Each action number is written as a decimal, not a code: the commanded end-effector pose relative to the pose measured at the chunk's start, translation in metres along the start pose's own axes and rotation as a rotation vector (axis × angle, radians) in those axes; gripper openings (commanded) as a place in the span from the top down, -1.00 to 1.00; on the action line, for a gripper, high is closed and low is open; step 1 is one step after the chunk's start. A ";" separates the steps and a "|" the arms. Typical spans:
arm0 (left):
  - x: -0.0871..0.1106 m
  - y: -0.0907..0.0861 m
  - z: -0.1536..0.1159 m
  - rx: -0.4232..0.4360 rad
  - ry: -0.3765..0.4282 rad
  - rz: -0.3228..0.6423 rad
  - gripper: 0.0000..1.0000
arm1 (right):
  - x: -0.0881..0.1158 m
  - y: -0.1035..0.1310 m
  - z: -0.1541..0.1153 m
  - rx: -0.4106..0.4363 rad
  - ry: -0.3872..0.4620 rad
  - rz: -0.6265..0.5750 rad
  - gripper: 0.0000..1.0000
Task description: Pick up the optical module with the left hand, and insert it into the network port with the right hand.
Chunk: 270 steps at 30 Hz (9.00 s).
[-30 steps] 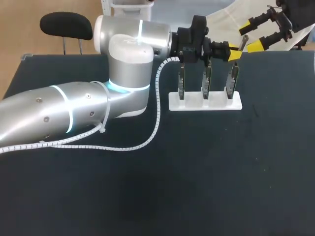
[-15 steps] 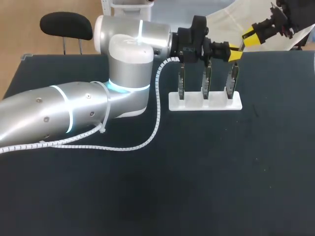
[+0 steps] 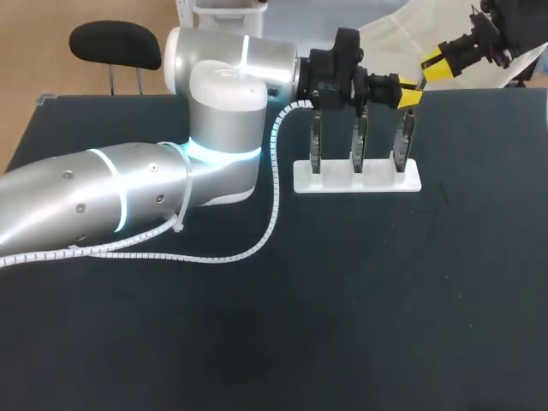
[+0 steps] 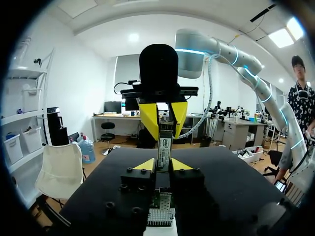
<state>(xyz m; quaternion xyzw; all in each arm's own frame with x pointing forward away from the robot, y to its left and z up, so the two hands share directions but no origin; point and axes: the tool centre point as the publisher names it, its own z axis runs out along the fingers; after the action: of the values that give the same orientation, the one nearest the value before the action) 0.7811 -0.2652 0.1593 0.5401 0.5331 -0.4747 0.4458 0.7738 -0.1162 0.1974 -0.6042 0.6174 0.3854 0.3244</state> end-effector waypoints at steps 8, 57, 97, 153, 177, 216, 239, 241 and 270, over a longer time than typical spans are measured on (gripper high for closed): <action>0.000 0.004 0.000 -0.002 -0.002 0.001 -1.00 | 0.000 0.004 0.002 0.001 -0.009 -0.001 1.00; -0.015 0.002 -0.021 0.000 0.149 0.020 -1.00 | 0.002 -0.001 0.002 0.009 -0.020 0.003 1.00; 0.009 -0.006 -0.031 0.019 0.287 -0.106 -1.00 | 0.004 -0.004 0.002 0.002 -0.004 0.003 1.00; 0.009 -0.003 -0.027 0.058 0.309 -0.097 -1.00 | 0.002 0.000 0.009 0.016 0.081 -0.074 1.00; 0.009 -0.003 -0.027 0.058 0.309 -0.097 -1.00 | 0.005 0.002 0.018 0.044 0.129 -0.077 1.00; 0.009 -0.003 -0.027 0.058 0.309 -0.097 -1.00 | 0.016 -0.007 0.022 0.030 0.175 -0.095 1.00; 0.009 -0.003 -0.027 0.058 0.309 -0.097 -1.00 | 0.017 -0.003 0.019 0.027 0.167 -0.076 1.00; 0.009 -0.003 -0.027 0.058 0.309 -0.097 -1.00 | 0.015 -0.003 0.018 0.028 0.163 -0.076 1.00; 0.009 -0.003 -0.027 0.058 0.309 -0.097 -1.00 | 0.020 -0.003 0.021 0.021 0.174 -0.076 1.00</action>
<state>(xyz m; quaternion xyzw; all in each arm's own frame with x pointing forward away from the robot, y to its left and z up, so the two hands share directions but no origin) 0.7770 -0.2360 0.1543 0.5916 0.6068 -0.4219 0.3222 0.7734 -0.1082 0.1705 -0.6556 0.6238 0.3117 0.2896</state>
